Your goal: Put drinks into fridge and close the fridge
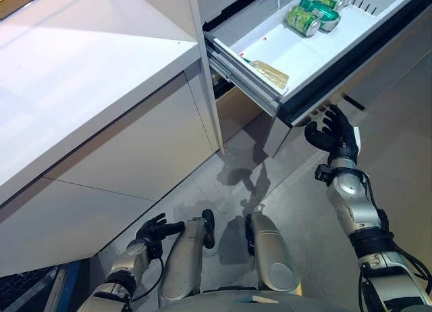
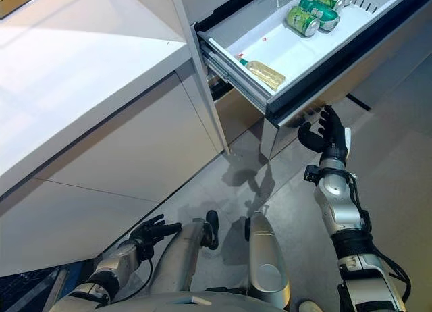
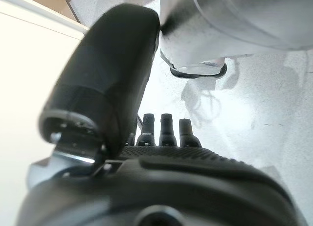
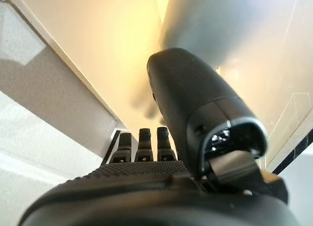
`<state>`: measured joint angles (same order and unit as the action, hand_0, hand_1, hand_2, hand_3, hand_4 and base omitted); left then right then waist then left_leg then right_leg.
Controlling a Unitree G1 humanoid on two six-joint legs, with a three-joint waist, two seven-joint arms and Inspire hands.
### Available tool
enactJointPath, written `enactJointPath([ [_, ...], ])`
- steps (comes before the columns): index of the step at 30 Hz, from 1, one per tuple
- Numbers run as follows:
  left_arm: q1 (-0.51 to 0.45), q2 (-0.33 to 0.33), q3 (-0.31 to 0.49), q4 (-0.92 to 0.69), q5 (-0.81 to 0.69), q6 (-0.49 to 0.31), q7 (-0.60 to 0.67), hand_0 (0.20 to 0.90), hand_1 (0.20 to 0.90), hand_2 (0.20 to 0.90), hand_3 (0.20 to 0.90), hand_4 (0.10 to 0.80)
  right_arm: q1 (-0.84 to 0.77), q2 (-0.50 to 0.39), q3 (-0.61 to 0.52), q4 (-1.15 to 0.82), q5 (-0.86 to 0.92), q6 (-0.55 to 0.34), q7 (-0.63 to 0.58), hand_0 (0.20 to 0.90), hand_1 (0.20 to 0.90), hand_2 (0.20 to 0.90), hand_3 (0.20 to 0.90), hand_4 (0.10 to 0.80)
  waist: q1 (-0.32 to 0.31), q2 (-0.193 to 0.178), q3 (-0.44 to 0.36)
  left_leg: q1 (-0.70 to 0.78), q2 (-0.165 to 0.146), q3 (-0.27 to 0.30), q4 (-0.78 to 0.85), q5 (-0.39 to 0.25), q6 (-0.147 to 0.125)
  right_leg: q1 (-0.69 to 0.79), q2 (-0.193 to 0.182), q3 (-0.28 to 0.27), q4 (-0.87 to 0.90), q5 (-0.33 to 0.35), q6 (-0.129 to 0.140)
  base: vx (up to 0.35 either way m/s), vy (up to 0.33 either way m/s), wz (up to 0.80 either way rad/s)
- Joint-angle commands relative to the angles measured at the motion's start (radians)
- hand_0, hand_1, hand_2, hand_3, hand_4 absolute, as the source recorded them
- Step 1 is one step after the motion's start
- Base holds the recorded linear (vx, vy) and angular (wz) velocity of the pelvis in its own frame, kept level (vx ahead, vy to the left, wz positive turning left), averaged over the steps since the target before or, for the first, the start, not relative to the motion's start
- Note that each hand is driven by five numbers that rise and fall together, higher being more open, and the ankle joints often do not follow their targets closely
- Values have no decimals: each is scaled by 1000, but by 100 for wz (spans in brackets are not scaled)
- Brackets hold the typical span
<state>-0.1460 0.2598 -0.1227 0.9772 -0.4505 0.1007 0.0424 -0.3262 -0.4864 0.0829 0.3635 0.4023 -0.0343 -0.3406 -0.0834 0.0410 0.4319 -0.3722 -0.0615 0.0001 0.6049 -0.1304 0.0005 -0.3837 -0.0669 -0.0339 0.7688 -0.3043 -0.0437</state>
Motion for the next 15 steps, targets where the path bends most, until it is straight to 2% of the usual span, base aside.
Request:
enactJointPath([
  [1,29,19,-56,-29,12,19,12,900,900,900,900,800,-244,7,86,-127,-77,-64,72,900,900,900,900,800,60,-1,-60,50,-58,24,83,-150,103,63,-1,-28,-76,73,-35,67,6,1],
  [9,-6,21,-108,-33,-5,55,-1,900,900,900,900,800,-428,23,214,-75,-64,49,122,900,900,900,900,800,84,17,-37,50,-57,28,73,-128,98,57,-2,-26,-81,88,-34,9,16,0],
  [15,-58,23,-144,-22,-39,56,3,900,900,900,900,800,-599,62,300,17,-63,71,112,900,900,900,900,800,113,27,-6,29,-59,29,78,-114,92,35,-6,-33,-75,98,-31,-20,0,1],
])
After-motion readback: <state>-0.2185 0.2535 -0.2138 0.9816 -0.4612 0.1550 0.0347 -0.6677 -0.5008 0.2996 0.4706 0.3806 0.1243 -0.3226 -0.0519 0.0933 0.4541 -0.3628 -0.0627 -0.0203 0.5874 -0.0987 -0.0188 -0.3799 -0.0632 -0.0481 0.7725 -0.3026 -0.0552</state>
